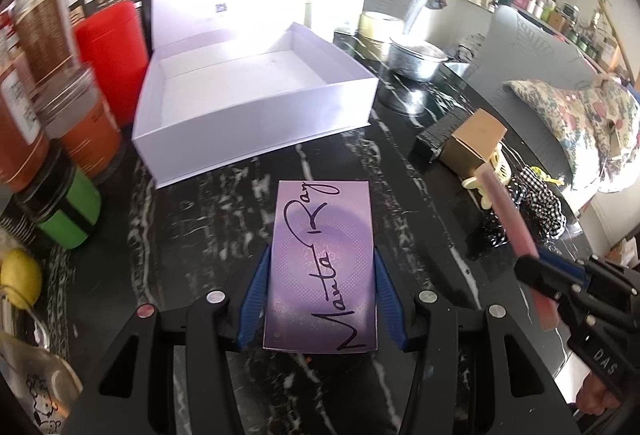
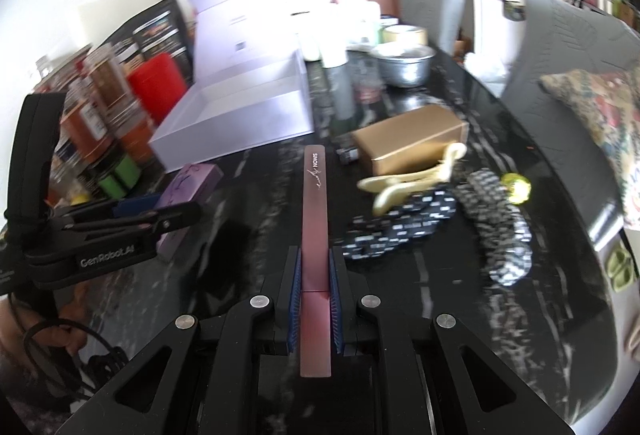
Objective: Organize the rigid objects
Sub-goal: 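Lift the purple palette and pink tube and carry both toward the white box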
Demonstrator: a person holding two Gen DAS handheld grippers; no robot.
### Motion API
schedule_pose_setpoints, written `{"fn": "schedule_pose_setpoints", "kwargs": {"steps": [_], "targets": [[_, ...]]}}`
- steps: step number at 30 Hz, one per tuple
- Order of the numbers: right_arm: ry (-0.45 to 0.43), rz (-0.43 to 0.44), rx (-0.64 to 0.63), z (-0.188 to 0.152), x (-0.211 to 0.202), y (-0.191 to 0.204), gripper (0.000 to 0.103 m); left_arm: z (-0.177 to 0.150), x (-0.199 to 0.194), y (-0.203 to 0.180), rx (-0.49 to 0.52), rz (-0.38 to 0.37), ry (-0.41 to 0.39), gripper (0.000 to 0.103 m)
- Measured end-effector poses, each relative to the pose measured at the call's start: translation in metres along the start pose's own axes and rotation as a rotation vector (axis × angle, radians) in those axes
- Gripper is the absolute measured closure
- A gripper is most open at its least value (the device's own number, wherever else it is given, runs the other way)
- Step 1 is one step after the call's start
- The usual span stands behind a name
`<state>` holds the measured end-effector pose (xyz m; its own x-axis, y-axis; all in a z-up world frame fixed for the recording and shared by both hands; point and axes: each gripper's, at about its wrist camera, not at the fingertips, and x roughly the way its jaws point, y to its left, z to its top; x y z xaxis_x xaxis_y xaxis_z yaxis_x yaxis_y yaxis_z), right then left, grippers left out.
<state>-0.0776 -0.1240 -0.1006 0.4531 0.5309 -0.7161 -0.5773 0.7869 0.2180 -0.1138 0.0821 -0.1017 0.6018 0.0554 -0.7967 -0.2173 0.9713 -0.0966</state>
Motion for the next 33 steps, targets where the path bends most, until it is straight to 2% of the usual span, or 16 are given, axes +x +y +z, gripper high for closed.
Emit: {"fn": "schedule_pose_setpoints", "kwargs": {"steps": [14, 19, 28, 33], "targets": [[0.029, 0.122, -0.143, 0.01, 0.012, 0.049, 0.09, -0.007, -0.026, 0.042, -0.123, 0.073, -0.037, 0.053], [0.04, 0.164, -0.188, 0.016, 0.019, 0.064, 0.09, -0.005, -0.03, 0.056, -0.179, 0.058, -0.031, 0.053], [0.036, 0.195, -0.252, 0.035, 0.022, 0.077, 0.09, 0.012, -0.034, 0.062, -0.183, 0.08, -0.062, 0.053], [0.029, 0.203, -0.269, 0.048, 0.022, 0.08, 0.09, 0.025, -0.034, 0.063, -0.183, 0.052, -0.072, 0.053]]}}
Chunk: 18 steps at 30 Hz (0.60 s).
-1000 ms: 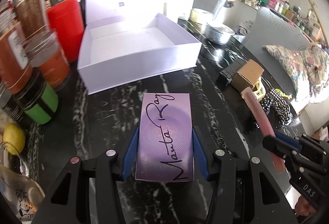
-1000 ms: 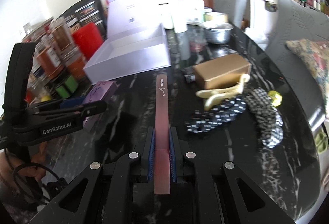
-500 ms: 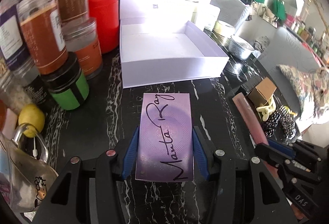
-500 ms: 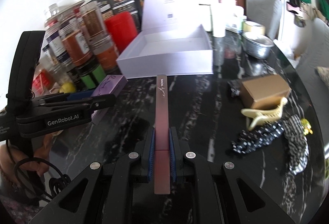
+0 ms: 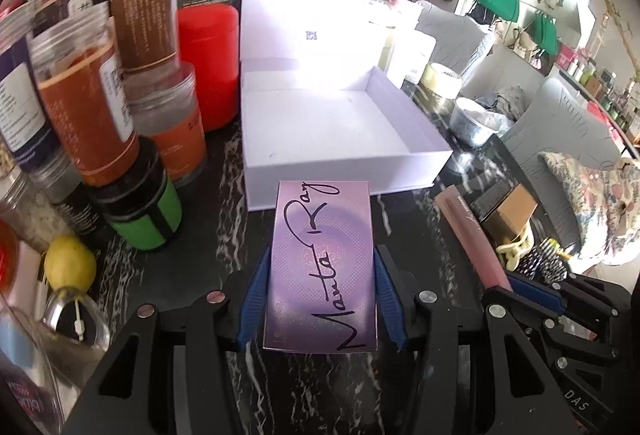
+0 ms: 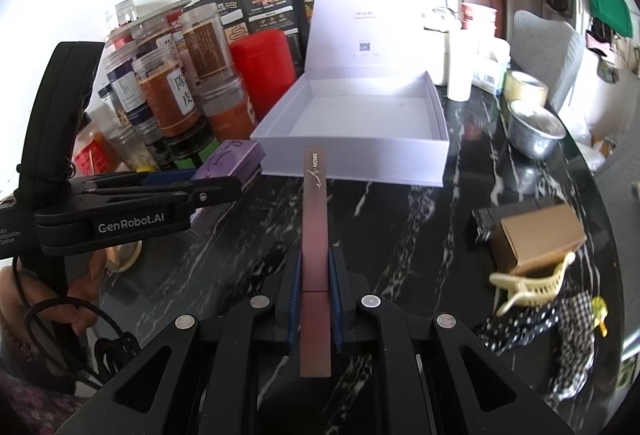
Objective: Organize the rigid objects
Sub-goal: 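Lift the purple palette and pink tube and carry both toward the white box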
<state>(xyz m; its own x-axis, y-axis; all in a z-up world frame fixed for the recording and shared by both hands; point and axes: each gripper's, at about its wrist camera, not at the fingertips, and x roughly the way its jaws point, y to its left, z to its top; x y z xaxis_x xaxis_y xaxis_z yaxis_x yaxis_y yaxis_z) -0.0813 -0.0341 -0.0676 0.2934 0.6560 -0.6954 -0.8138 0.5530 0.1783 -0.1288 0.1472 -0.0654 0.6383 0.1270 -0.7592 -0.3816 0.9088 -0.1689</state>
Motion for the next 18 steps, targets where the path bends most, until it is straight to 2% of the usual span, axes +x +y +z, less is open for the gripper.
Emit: {"fn": "schedule_pose_setpoints", "kwargs": {"steps": [18], "targets": [[-0.071, -0.053, -0.057, 0.052, -0.008, -0.012, 0.09, 0.057, -0.006, -0.025, 0.096, 0.001, -0.106, 0.053]]}}
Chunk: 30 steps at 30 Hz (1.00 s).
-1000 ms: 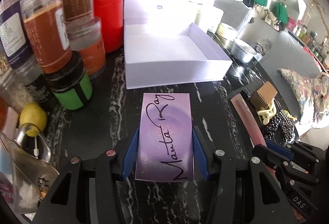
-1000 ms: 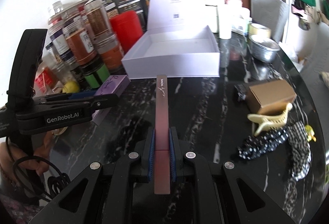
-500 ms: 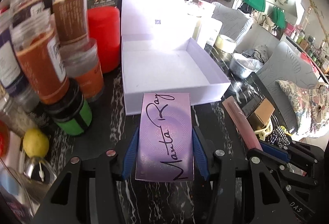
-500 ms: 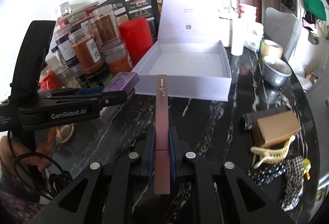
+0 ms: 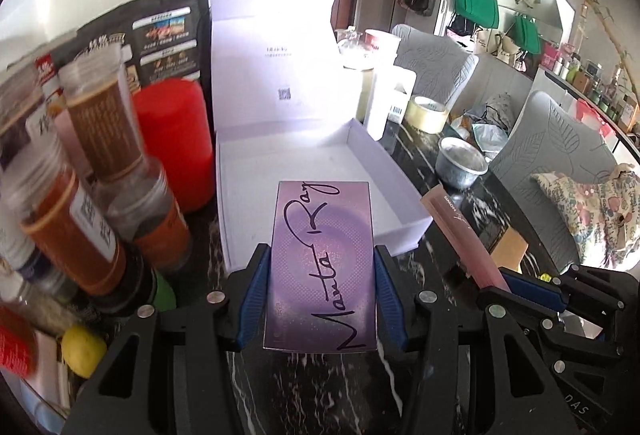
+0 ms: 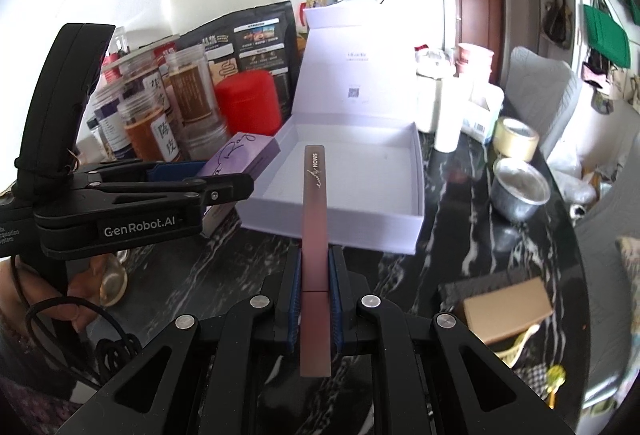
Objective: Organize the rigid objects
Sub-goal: 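Lift the purple palette and pink tube and carry both toward the white box, then lower the palette into the white box with the left gripper while the right releases the tube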
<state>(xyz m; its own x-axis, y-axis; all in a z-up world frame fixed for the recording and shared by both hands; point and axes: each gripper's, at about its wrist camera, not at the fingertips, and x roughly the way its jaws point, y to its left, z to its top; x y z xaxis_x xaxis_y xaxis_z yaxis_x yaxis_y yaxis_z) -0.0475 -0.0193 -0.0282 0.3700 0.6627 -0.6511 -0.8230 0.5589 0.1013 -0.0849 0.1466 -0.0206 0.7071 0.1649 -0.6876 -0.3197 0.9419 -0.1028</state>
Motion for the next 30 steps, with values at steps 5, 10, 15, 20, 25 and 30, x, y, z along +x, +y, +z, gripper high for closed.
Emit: {"fn": "schedule_pose_setpoints", "kwargs": {"steps": [5, 10, 15, 20, 25, 30], "targets": [[-0.016, -0.008, 0.0, 0.012, 0.002, -0.007, 0.09, 0.02, 0.002, -0.004, 0.026, 0.01, -0.024, 0.053], [-0.029, -0.018, -0.013, 0.027, 0.003, -0.013, 0.09, 0.037, 0.01, -0.007, 0.037, 0.005, -0.032, 0.053], [-0.041, -0.029, -0.014, 0.039, 0.008, -0.021, 0.09, 0.05, 0.024, -0.007, 0.043, -0.001, -0.033, 0.053], [-0.034, -0.041, -0.013, 0.051, 0.02, -0.029, 0.09, 0.063, 0.041, -0.003, 0.032, -0.003, -0.031, 0.053], [-0.042, -0.058, -0.014, 0.064, 0.032, -0.036, 0.09, 0.079, 0.06, 0.002, 0.015, -0.005, -0.032, 0.053], [-0.051, -0.076, -0.012, 0.078, 0.043, -0.046, 0.09, 0.095, 0.074, 0.005, 0.013, 0.013, -0.043, 0.053]]}}
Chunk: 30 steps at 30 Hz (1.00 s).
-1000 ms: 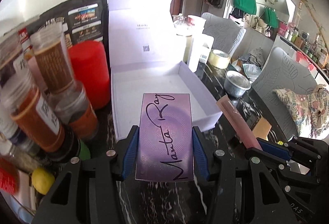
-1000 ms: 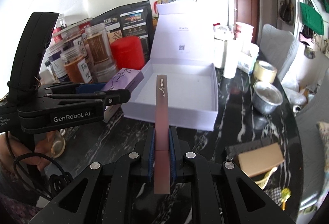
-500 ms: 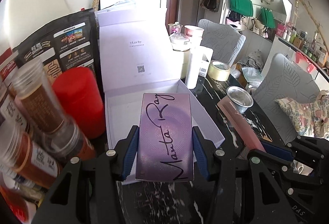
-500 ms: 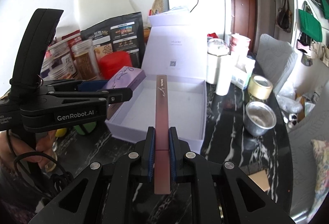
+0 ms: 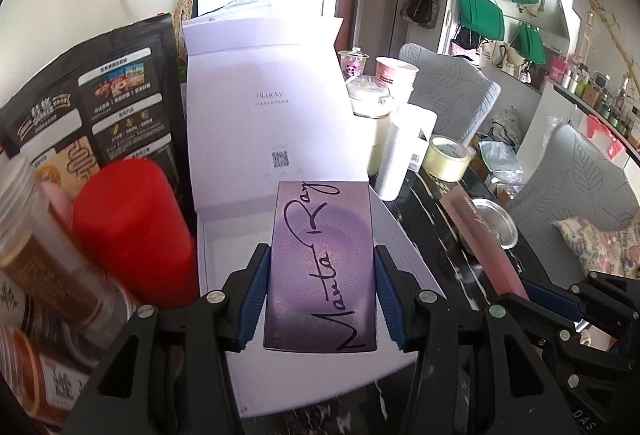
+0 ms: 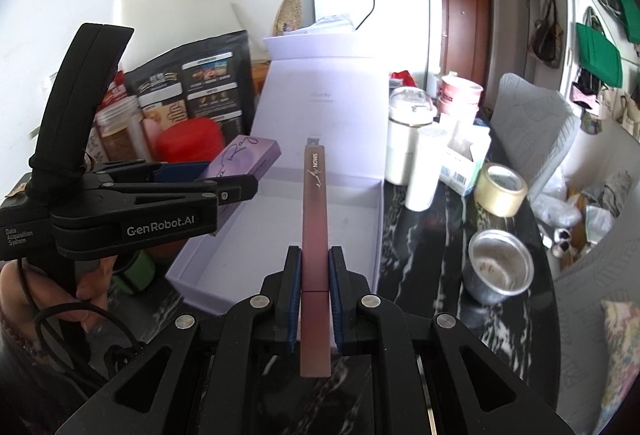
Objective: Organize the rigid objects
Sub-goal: 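Lower the palette into the white box with the left gripper while the right releases the tube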
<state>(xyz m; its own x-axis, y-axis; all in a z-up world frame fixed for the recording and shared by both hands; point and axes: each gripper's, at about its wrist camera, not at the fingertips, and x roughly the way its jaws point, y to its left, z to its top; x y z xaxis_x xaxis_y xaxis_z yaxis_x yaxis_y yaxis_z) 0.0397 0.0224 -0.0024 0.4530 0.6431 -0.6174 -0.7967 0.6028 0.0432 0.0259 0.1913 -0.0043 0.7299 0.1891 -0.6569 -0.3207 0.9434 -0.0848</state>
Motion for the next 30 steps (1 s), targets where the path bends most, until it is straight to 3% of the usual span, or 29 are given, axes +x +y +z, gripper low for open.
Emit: {"fn": "schedule_pose_setpoints", "kwargs": {"steps": [10, 30], "targets": [[0.029, -0.013, -0.013, 0.013, 0.037, -0.009, 0.09, 0.014, 0.035, 0.009, -0.023, 0.034, 0.021, 0.053], [0.103, -0.016, 0.051, 0.01, 0.1, -0.022, 0.09, -0.002, 0.109, 0.022, -0.011, 0.12, 0.178, 0.053]]}}
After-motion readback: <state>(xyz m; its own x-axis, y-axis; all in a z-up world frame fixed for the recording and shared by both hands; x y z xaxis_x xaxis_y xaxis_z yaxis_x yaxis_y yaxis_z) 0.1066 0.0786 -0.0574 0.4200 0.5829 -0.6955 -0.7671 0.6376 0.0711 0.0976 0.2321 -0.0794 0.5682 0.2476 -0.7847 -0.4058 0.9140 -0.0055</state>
